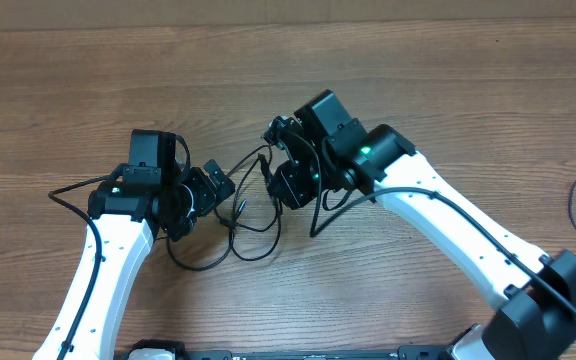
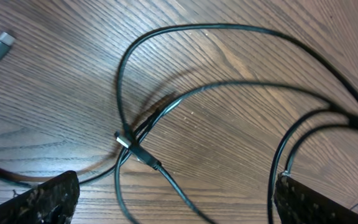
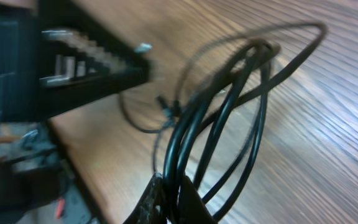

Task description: Untangle cables

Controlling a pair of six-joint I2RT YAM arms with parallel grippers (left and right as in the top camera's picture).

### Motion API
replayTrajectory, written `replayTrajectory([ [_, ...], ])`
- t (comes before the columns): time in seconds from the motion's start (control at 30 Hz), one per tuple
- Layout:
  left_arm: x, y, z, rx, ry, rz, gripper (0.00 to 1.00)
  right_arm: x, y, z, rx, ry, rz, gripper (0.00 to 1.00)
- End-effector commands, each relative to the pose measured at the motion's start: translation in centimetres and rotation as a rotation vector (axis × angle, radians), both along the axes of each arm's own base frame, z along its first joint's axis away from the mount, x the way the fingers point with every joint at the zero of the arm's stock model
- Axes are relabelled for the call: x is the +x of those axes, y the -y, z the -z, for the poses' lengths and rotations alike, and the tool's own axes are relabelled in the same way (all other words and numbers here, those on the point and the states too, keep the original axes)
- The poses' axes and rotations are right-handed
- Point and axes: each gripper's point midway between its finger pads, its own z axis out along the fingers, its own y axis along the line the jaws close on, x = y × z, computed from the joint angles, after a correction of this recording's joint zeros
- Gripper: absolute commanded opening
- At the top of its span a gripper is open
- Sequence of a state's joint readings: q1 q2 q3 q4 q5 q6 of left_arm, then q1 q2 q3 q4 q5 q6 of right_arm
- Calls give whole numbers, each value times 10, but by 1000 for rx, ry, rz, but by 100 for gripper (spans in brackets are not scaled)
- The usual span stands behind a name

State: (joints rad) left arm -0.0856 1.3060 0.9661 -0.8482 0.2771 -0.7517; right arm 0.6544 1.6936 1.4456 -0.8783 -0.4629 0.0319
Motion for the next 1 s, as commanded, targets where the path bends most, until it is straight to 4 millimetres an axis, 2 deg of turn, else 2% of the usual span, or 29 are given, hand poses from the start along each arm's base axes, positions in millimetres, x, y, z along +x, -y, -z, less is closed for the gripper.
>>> replayTrajectory([
  [0.0, 4, 13, -10, -57, 21, 37, 99, -10, -9, -28, 105, 18, -84, 4],
  [0.17, 6, 40, -25, -154, 130, 262, 100, -15, -13, -32, 138, -2, -105, 4],
  [0.23, 7, 45, -29, -165, 164, 318, 100, -17, -16, -35, 159, -10, -118, 4],
  [0.77, 8, 48, -29, -149, 181, 344, 100, -12, -24, -56, 226, 17, -130, 4],
  [0.87, 9, 42, -24, -107, 172, 332, 100, -7, -18, -50, 182, 25, -98, 4],
  [0.97, 9, 38, -19, -81, 156, 319, 100, 5, 8, -25, 2, 46, 8, 17],
])
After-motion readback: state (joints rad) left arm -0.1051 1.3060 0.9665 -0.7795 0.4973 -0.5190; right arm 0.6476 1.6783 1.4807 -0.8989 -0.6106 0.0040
